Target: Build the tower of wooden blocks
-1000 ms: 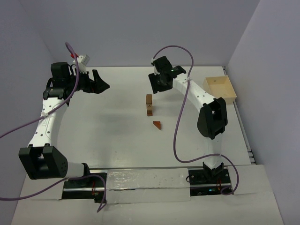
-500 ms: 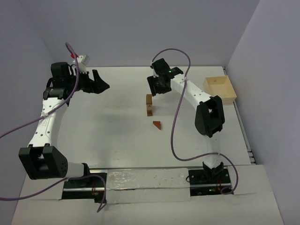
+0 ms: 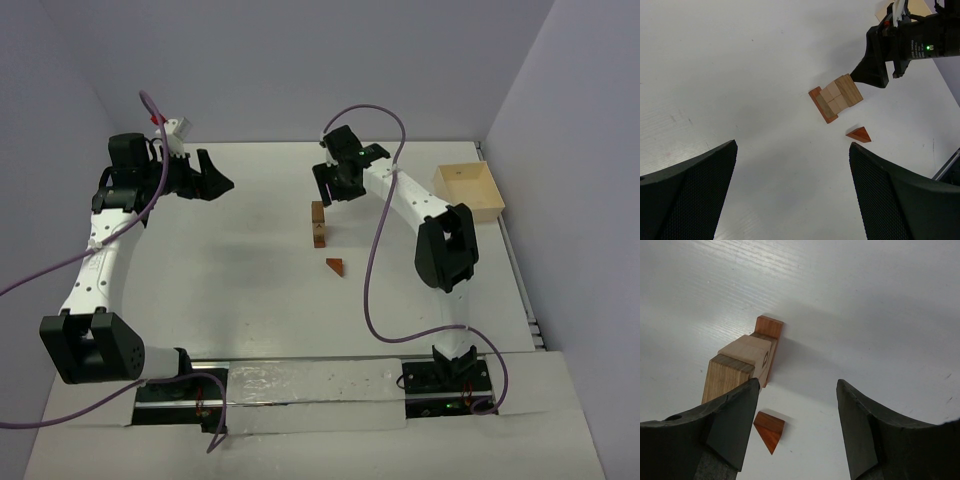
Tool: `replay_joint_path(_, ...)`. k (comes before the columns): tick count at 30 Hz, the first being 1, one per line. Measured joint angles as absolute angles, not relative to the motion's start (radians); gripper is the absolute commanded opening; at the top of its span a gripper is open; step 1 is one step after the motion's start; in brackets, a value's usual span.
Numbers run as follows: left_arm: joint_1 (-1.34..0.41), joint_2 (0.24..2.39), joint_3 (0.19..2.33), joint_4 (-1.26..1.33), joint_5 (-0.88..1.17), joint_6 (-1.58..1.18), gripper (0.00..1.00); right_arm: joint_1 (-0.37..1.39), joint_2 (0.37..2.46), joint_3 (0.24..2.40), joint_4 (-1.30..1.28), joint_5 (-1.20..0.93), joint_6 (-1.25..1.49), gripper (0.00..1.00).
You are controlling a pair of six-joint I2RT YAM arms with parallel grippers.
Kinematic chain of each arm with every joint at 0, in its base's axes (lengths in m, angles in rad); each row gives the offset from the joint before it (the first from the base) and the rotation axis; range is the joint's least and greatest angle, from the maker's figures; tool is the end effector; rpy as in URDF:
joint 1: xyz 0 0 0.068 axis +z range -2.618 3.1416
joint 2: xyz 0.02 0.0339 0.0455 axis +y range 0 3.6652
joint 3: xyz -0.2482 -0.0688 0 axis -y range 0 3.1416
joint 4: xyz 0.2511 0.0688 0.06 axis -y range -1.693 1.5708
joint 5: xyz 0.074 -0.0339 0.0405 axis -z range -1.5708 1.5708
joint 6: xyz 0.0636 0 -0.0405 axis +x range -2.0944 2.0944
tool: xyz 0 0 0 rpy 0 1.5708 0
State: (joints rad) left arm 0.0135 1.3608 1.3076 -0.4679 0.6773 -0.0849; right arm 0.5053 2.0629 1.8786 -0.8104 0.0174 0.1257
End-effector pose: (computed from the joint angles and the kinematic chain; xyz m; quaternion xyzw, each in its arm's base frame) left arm 0.3299 -0.0354 0.3413 0.1261 0.8234 -0.3042 0.4621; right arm 0.4119 0.2266 0.2298 -0.1785 0.9420 0.0802 0.2726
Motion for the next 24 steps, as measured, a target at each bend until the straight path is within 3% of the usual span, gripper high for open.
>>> replay_joint_path(24, 0.014, 1.354, 1.308, -0.468, 0.677, -0.085, 0.99, 0.505, 2.066, 1.879, -0.813, 0.015, 0.126, 0.73)
